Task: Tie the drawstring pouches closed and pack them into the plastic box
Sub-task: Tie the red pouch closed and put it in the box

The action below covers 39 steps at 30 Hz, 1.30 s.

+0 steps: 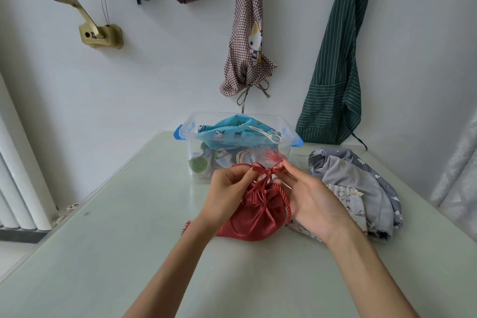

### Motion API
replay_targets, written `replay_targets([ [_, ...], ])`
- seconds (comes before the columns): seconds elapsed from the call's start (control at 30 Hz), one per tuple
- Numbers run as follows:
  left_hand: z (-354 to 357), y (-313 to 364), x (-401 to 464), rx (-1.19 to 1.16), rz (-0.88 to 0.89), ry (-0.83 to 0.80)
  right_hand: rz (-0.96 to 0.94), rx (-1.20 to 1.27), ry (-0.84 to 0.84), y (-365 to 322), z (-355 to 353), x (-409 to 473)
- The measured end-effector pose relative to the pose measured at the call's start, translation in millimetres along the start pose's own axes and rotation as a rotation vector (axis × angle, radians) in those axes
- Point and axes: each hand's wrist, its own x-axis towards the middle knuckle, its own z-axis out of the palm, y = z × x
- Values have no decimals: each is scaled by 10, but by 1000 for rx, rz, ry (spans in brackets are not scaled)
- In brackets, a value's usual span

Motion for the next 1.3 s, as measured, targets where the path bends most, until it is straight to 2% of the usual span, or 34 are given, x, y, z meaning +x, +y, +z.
replay_targets([
  [0.1,-35,26,18,-18,7,15,-28,-59,-9,-4,-23,-16],
  [0.27,-102,56,46,-15,4,93,-227,-730,135,-105,-112,-75],
  [0.43,-149,58,62,-114,-149,152,-304,-780,224,-175,-195,-73],
  [0.5,-145,86,65,-252,-255,199,-322,-667,245,-177,-198,-72],
  [0.57,-145,97,73,-396,-359,259,-308,-326,183,-191,-190,-62],
  [0.63,-138,91,87,-490,-418,257,-283,38,88,-211,-162,-78],
  [0.67,-134,86,94,-532,-431,240,-275,142,54,-209,-153,-79],
  [0.77,-134,116,86,-642,-456,234,-268,198,35,-188,-110,-77],
  [0.83,-156,123,70,-587,-470,252,-253,188,146,-198,-161,-40],
  [0.9,-233,93,61,-485,-477,292,-269,-56,290,-239,-266,-43],
  [1.0,-381,61,81,-429,-453,377,-429,-879,462,-259,-441,-80],
  [1.03,-409,65,94,-421,-440,402,-496,-1055,489,-253,-474,-82],
  [1.13,-395,118,109,-346,-357,480,-548,-1231,574,-203,-519,-62],
  [1.2,-332,192,125,-284,-219,528,-580,-1272,655,-199,-491,-36],
  [1.3,-213,304,121,-284,13,528,-843,-1240,755,-247,-354,-70],
])
